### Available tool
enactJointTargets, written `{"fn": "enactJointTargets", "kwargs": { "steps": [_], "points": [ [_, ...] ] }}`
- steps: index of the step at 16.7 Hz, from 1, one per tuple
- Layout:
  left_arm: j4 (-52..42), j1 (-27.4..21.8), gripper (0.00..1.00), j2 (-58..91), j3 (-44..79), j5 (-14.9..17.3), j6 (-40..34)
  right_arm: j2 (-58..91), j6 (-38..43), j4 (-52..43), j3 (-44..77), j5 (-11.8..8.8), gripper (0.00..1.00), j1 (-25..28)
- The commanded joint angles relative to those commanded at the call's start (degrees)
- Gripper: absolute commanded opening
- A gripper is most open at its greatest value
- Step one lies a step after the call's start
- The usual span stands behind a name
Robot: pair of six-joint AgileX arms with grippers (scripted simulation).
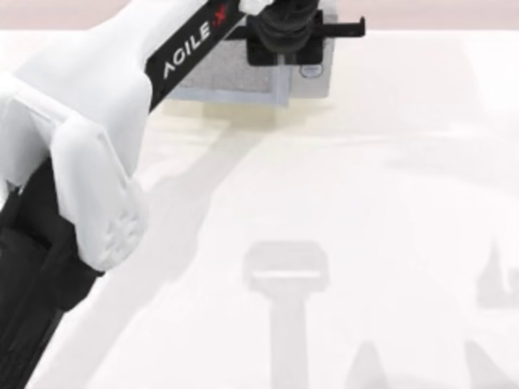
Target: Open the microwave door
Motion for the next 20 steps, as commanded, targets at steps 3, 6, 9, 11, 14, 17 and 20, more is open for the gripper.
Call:
{"fn": "enactJointTargets", "kwargs": {
  "steps": [3, 6, 9, 11, 14, 17, 20],
  "points": [
    [0.76, -0.46, 0.00, -0.30, -0.95, 0.22, 0.20, 0.00, 0.00, 0.00, 0.00, 0.00, 1.00, 0.00],
    [3.87, -0.10, 0.00, -3.74, -6.85, 0.68, 1.76, 0.00, 0.00, 0.00, 0.00, 0.00, 1.00, 0.00],
    [7.99, 0.16, 0.00, -8.08, -15.71, 1.61, 3.82, 0.00, 0.00, 0.00, 0.00, 0.00, 1.00, 0.00],
    [10.31, 0.24, 0.00, -10.42, -19.73, 2.14, 4.94, 0.00, 0.00, 0.00, 0.00, 0.00, 1.00, 0.00],
    [11.34, 0.30, 0.00, -11.51, -21.32, 2.39, 5.45, 0.00, 0.00, 0.00, 0.00, 0.00, 1.00, 0.00],
    [11.34, 0.30, 0.00, -11.51, -21.32, 2.39, 5.45, 0.00, 0.00, 0.00, 0.00, 0.00, 1.00, 0.00],
    [11.34, 0.30, 0.00, -11.51, -21.32, 2.39, 5.45, 0.00, 0.00, 0.00, 0.00, 0.00, 1.00, 0.00]
  ]
}}
